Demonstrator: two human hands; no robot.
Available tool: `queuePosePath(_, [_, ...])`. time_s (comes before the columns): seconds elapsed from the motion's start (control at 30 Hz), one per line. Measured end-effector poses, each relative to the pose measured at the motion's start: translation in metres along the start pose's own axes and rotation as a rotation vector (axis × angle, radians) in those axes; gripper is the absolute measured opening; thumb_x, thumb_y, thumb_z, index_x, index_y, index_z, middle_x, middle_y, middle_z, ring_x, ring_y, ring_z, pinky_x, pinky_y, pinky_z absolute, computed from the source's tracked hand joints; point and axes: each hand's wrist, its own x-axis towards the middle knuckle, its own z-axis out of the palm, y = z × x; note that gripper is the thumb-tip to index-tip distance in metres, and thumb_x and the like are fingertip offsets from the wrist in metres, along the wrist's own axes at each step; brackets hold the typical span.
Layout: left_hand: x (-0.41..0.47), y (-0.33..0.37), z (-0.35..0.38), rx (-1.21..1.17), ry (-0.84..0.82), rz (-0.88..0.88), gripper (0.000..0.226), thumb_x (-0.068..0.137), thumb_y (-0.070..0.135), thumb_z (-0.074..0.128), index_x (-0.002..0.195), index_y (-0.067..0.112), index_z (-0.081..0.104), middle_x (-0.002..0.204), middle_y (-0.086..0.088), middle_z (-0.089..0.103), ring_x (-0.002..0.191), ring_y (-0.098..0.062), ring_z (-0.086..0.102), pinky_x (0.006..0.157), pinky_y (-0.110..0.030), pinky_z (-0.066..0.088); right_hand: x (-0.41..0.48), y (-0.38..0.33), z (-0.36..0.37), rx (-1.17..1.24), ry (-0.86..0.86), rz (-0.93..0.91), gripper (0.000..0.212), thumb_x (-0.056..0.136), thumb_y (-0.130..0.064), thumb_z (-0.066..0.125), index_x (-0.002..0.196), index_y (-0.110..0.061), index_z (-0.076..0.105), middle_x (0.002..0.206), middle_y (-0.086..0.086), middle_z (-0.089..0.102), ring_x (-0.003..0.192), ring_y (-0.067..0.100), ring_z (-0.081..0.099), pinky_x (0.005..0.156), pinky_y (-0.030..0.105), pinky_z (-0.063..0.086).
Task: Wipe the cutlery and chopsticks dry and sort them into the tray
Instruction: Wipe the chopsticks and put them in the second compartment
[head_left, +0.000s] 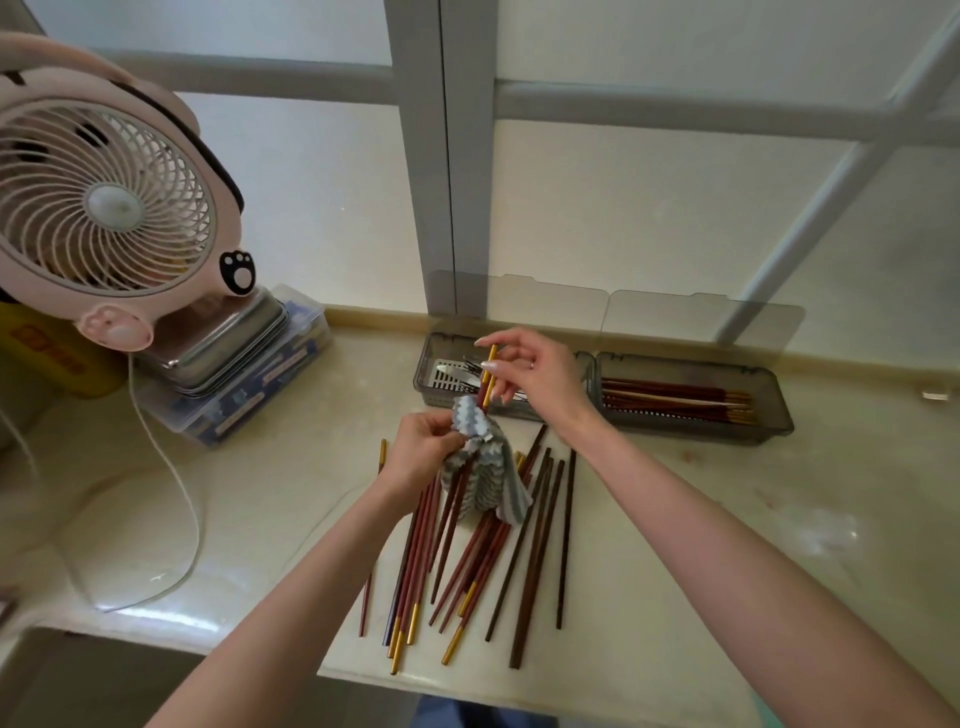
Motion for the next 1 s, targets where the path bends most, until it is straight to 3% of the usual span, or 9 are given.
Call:
queuePosePath(0.1, [0.0, 0.005, 0.001, -0.054, 0.024, -0.007, 0.019, 0.088, -0.004, 0.053, 0.091, 0.004, 0.07, 0.07, 0.0, 0.07, 0.061, -0.008, 0.068, 0.055, -0.019, 0.052, -0.005, 0.009, 0.003, -0.019, -0.029, 0.049, 0.015, 0.083, 0.0, 0.066, 0.094, -0.009, 0.071, 0.081, 0.013, 0.069, 0.061, 0.011, 0.062, 0.059, 0.023, 0.054])
queuePosePath(0.23, [0.002, 0.018, 0.0, -0.005, -0.018, -0.019, 0.019, 0.087, -0.005, 0.052, 0.093, 0.0, 0.069, 0.065, 0.002, 0.069, 0.055, -0.004, 0.065, 0.05, -0.016, 0.049, -0.009, 0.02, 0.007, -0.132, -0.04, 0.055, 0.007, 0.081, -0.003, 0.069, 0.087, -0.006, 0.073, 0.087, 0.004, 0.071, 0.076, 0.011, 0.067, 0.066, 0.023, 0.055])
queuePosePath(0.37, [0.003, 0.029, -0.001, 0.205, -0.149, -0.041, 0.026, 0.086, -0.009, 0.047, 0.078, 0.008, 0.065, 0.065, 0.001, 0.064, 0.051, -0.002, 0.062, 0.047, -0.013, 0.046, -0.012, 0.019, 0.005, -0.25, -0.106, 0.012, 0.01, 0.084, -0.001, 0.065, 0.092, -0.006, 0.07, 0.084, -0.002, 0.066, 0.06, -0.002, 0.062, 0.06, 0.015, 0.052])
queuePosePath(0.43, [0.006, 0.031, -0.001, 0.226, -0.154, -0.031, 0.022, 0.086, -0.008, 0.048, 0.082, 0.004, 0.066, 0.071, -0.004, 0.065, 0.06, -0.008, 0.062, 0.05, -0.015, 0.05, -0.011, 0.02, 0.001, -0.16, -0.076, 0.045, 0.016, 0.088, -0.001, 0.06, 0.1, -0.008, 0.067, 0.091, 0.004, 0.063, 0.061, 0.002, 0.064, 0.06, 0.018, 0.054])
queuePosePath(0.57, [0.013, 0.026, -0.002, 0.049, -0.019, -0.094, 0.017, 0.086, -0.008, 0.052, 0.088, 0.004, 0.063, 0.072, -0.004, 0.065, 0.064, -0.012, 0.062, 0.052, -0.018, 0.051, -0.011, 0.025, -0.004, 0.005, 0.1, 0.099, 0.015, 0.091, -0.009, 0.058, 0.101, -0.015, 0.066, 0.087, 0.005, 0.065, 0.061, 0.009, 0.057, 0.055, 0.016, 0.047])
queuePosePath(0.7, [0.027, 0.017, -0.008, -0.303, 0.13, -0.136, 0.023, 0.086, -0.012, 0.046, 0.097, 0.003, 0.059, 0.066, -0.003, 0.065, 0.048, -0.007, 0.061, 0.052, -0.019, 0.051, -0.029, 0.04, 0.014, -0.042, 0.095, 0.136, 0.012, 0.086, -0.022, 0.065, 0.085, -0.01, 0.06, 0.077, 0.003, 0.062, 0.06, 0.011, 0.056, 0.057, 0.02, 0.047])
queuePosePath(0.8, [0.035, 0.012, -0.011, -0.506, 0.201, -0.142, 0.027, 0.087, -0.013, 0.04, 0.092, 0.006, 0.058, 0.078, -0.009, 0.059, 0.051, -0.009, 0.061, 0.05, -0.017, 0.051, -0.038, 0.049, 0.032, -0.179, 0.05, 0.129, 0.018, 0.084, -0.031, 0.069, 0.08, -0.014, 0.064, 0.074, -0.001, 0.068, 0.068, 0.011, 0.065, 0.062, 0.021, 0.051])
queuePosePath(0.9, [0.036, 0.006, -0.01, -0.513, 0.209, -0.143, 0.031, 0.087, -0.013, 0.037, 0.087, 0.009, 0.059, 0.079, -0.01, 0.057, 0.062, -0.015, 0.057, 0.05, -0.017, 0.05, -0.04, 0.045, 0.035, -0.057, -0.08, 0.17, 0.02, 0.089, -0.024, 0.063, 0.08, -0.007, 0.067, 0.061, 0.001, 0.066, 0.055, 0.009, 0.064, 0.06, 0.015, 0.049])
queuePosePath(1.0, [0.039, 0.003, -0.014, -0.514, 0.19, -0.15, 0.031, 0.086, -0.015, 0.035, 0.096, 0.003, 0.058, 0.085, -0.011, 0.059, 0.073, -0.02, 0.057, 0.062, -0.024, 0.052, -0.041, 0.04, 0.028, -0.002, -0.248, 0.23, 0.021, 0.092, -0.018, 0.058, 0.086, 0.0, 0.067, 0.053, -0.006, 0.064, 0.048, 0.008, 0.059, 0.057, 0.016, 0.048])
